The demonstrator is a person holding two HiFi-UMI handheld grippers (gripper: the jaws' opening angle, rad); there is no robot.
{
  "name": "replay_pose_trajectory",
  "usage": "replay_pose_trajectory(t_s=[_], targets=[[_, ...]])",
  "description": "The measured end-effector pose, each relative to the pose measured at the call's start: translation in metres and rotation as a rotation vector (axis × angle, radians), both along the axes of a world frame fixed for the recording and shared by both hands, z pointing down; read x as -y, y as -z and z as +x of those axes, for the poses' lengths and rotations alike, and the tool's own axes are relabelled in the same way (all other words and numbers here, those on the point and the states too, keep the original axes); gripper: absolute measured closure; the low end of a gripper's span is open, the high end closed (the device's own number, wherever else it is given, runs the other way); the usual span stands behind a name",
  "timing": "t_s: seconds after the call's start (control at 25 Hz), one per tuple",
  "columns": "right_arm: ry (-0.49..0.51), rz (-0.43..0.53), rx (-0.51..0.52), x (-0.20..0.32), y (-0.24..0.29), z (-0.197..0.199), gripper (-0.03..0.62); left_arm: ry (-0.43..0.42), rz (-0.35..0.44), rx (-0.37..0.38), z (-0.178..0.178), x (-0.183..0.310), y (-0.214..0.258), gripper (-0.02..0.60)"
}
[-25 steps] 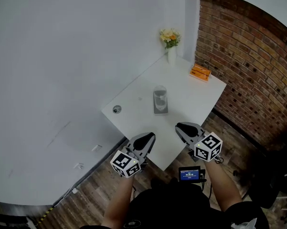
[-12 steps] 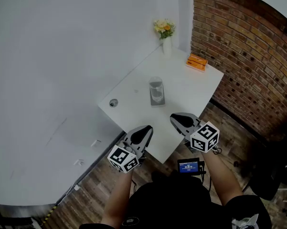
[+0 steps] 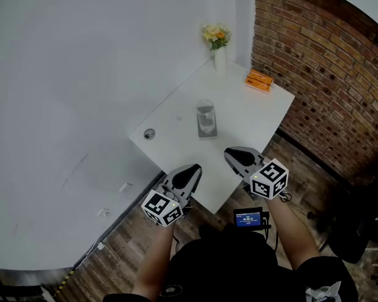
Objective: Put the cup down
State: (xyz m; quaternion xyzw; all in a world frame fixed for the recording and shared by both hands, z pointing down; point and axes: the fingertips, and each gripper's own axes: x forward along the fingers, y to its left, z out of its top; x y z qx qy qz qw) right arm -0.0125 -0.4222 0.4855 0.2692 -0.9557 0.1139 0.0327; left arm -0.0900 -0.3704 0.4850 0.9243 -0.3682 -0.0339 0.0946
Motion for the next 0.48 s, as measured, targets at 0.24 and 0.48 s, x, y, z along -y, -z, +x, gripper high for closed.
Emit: replay_pose_trajectory(t_s=[0.24,0.48], targets=[[0.003,0.001,-0.002,-0.0004,0.0001,-0.0005,0.559,-0.002,0.001,0.003,0.0013,-0.0008,0.0008,0.560],[0.002,0.002,-0.009,0.0000,-0.0010,-0.0006,0.559,-0.002,0.004,0.000,0.0009,-0.0011,0.0013,0.560]])
